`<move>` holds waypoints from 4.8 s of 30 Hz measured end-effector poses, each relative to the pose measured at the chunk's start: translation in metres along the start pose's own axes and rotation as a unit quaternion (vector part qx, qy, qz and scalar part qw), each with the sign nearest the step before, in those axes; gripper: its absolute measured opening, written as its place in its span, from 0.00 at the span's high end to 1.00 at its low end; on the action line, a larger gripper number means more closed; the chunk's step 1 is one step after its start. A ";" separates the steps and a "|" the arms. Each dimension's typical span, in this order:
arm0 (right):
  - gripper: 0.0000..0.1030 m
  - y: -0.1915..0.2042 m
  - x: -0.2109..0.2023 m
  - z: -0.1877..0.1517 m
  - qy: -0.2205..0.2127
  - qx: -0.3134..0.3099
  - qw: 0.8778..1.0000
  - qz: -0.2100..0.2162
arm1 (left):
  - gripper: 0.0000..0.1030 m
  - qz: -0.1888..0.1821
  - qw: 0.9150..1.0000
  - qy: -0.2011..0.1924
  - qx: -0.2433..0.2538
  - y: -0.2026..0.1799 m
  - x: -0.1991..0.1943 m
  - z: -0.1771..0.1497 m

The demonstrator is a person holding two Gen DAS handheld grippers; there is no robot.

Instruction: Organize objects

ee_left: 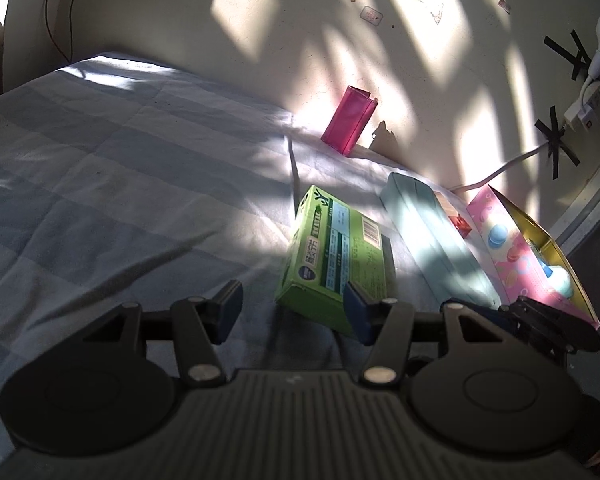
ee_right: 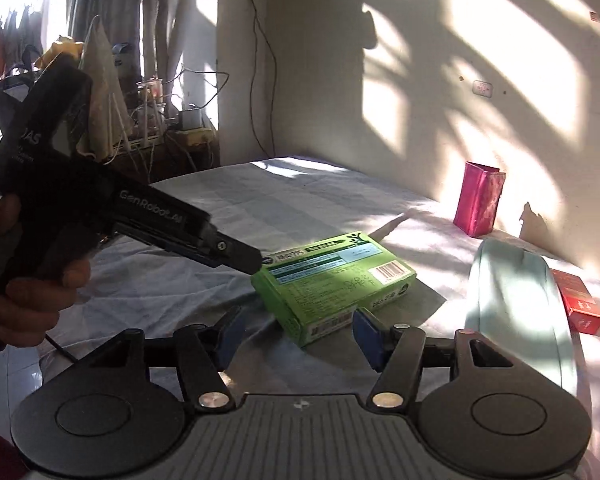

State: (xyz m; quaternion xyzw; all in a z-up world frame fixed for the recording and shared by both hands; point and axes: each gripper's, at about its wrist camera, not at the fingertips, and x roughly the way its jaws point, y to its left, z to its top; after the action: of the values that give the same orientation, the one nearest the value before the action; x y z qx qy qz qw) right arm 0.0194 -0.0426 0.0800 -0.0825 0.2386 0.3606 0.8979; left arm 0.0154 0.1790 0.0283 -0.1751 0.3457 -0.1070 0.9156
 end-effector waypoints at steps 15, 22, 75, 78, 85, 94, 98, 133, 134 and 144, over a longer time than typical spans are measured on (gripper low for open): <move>0.50 -0.079 0.089 0.057 0.052 0.104 0.993 -0.011 | 0.45 -0.055 0.997 0.044 -0.044 -0.021 0.014 -0.010; 0.66 -0.082 0.121 0.049 0.096 0.162 0.981 0.048 | 0.47 -0.017 0.993 0.035 -0.107 0.009 0.029 -0.005; 0.59 -0.006 0.064 0.034 0.103 0.007 0.994 -0.022 | 0.38 0.009 0.999 0.012 -0.043 0.010 0.023 -0.007; 0.58 -0.015 0.061 0.032 0.103 0.008 0.994 -0.038 | 0.38 0.006 0.999 0.015 -0.045 0.013 0.021 -0.006; 0.48 -0.038 0.060 0.028 0.105 0.029 0.992 -0.057 | 0.38 0.015 0.999 0.012 -0.046 0.017 0.016 -0.003; 0.42 -0.044 0.060 0.027 0.103 0.030 0.993 -0.052 | 0.37 0.004 1.000 0.017 -0.025 0.003 0.011 -0.004; 0.42 -0.045 0.060 0.026 0.103 0.033 0.993 -0.048 | 0.34 0.007 1.000 0.016 -0.017 -0.003 0.010 -0.003; 0.68 -0.121 -0.104 0.022 -0.085 0.125 0.982 -0.115 | 0.35 -0.093 0.977 -0.077 0.176 -0.209 0.017 0.054; 0.67 -0.132 -0.115 0.018 -0.094 0.128 0.978 -0.136 | 0.35 -0.108 0.973 -0.076 0.188 -0.230 0.024 0.055; 0.65 -0.259 -0.184 -0.041 -0.096 0.225 0.933 -0.265 | 0.34 -0.179 0.946 -0.018 0.269 -0.392 0.116 0.025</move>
State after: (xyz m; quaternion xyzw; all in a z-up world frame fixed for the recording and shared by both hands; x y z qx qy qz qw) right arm 0.0672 -0.3560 0.1274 0.0961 0.1958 0.0523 0.9745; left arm 0.0884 -0.2102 0.1312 0.0172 0.2501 -0.3550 0.9006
